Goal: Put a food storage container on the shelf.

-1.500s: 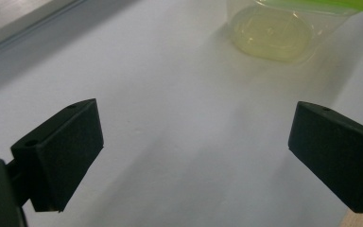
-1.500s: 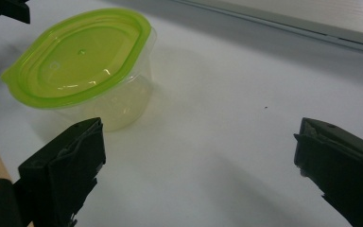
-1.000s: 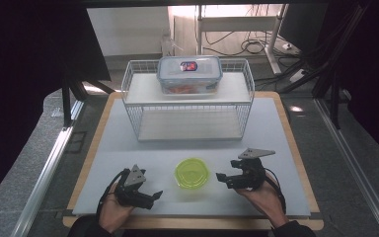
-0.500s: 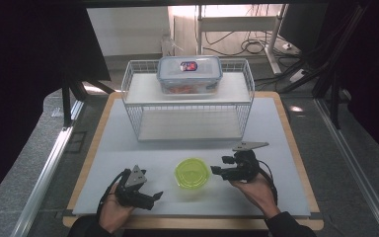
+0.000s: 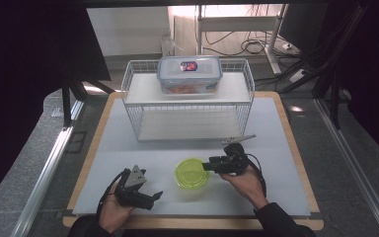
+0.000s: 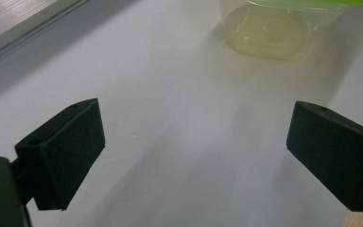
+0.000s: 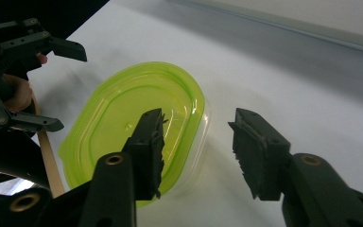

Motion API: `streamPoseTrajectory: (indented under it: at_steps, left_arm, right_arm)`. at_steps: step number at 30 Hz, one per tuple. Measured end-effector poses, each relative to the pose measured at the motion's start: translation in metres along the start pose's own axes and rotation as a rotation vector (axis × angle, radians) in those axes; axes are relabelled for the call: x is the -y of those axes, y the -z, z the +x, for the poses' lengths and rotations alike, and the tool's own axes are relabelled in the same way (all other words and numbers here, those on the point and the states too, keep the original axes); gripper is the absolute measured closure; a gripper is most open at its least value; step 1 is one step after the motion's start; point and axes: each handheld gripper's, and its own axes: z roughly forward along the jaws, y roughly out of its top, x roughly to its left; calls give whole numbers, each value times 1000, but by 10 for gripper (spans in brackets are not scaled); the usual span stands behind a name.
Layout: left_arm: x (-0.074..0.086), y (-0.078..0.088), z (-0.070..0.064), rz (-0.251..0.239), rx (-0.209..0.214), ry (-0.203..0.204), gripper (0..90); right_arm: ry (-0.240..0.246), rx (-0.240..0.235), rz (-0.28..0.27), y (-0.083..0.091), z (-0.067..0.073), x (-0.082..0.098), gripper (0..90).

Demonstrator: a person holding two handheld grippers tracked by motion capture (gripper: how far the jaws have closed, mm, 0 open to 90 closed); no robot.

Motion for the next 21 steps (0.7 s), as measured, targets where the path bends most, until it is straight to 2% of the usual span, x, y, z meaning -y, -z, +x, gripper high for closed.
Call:
streamPoseTrajectory:
  at_steps: [4,7,15,17,21]
  left_arm:
    - [0,0,0,-2,1,0,52]
    - [0,0,0,-1,1,-3,53]
    - [0,1,-1,-3,-1,-8,57]
    - [0,1,-1,-4,0,-7,57]
    - [0,1,-1,-6,-2,-9,58]
  right_arm:
    - [-20,-21,25,-7,-4,-1,579]
    - [-55,-48,43,-12,-8,-1,600]
    - [-185,-154,61,-14,-18,1,774]
    - [-198,-183,65,-13,-18,0,801]
    - [-212,-206,67,-13,-16,0,812]
